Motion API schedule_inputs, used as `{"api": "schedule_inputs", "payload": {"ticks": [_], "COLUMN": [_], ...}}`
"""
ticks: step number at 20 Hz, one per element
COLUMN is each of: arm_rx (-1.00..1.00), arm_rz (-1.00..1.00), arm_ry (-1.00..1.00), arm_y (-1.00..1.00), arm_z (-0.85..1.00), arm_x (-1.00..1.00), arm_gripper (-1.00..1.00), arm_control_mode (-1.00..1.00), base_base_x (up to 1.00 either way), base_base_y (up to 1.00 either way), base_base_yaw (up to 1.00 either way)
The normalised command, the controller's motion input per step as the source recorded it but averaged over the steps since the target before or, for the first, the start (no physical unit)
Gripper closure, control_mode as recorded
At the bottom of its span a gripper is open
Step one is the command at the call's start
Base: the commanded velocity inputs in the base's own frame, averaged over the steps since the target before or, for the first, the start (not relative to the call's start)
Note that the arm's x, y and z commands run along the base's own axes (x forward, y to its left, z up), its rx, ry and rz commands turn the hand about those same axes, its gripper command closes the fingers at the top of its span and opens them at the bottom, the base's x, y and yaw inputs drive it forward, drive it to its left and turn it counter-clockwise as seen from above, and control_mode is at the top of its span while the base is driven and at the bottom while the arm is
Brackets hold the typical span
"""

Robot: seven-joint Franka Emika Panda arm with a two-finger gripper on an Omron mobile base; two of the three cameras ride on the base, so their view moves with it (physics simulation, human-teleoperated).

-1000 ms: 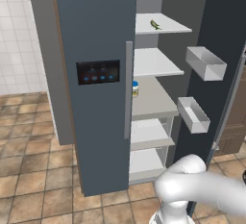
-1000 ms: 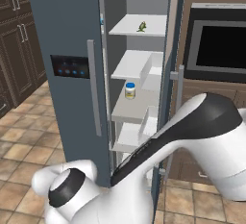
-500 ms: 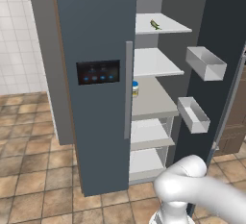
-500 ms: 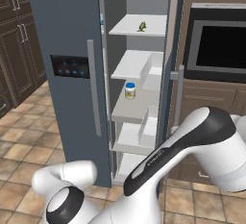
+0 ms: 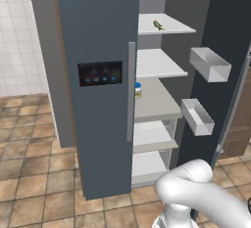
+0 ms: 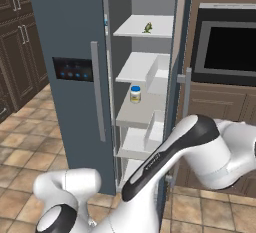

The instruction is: Pick up the frozen fish from the freezer, place it on any shelf in the fridge, and close the fridge and freezer doors when done.

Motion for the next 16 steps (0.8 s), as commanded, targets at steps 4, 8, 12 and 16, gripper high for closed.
{"api": "schedule_inputs", "payload": {"ticks": [4, 8, 12, 16], "arm_rx": [0.05, 0.02, 0.02, 0.02], "arm_rz": [0.00, 0.03, 0.06, 0.09], "arm_ry": [-0.06, -0.05, -0.02, 0.00], "arm_y": [-0.30, -0.24, -0.28, -0.30], "arm_z": [-0.04, -0.09, -0.14, -0.09], "arm_x": [0.19, 0.19, 0.27, 0.24], "arm_gripper": [-1.00, -1.00, -1.00, -1.00], "arm_control_mode": [-1.00, -1.00, -1.00, -1.00], "base_base_x": [0.00, 0.00, 0.00, 0.00], "base_base_y": [0.00, 0.00, 0.00, 0.00], "base_base_yaw": [0.00, 0.00, 0.00, 0.00]}}
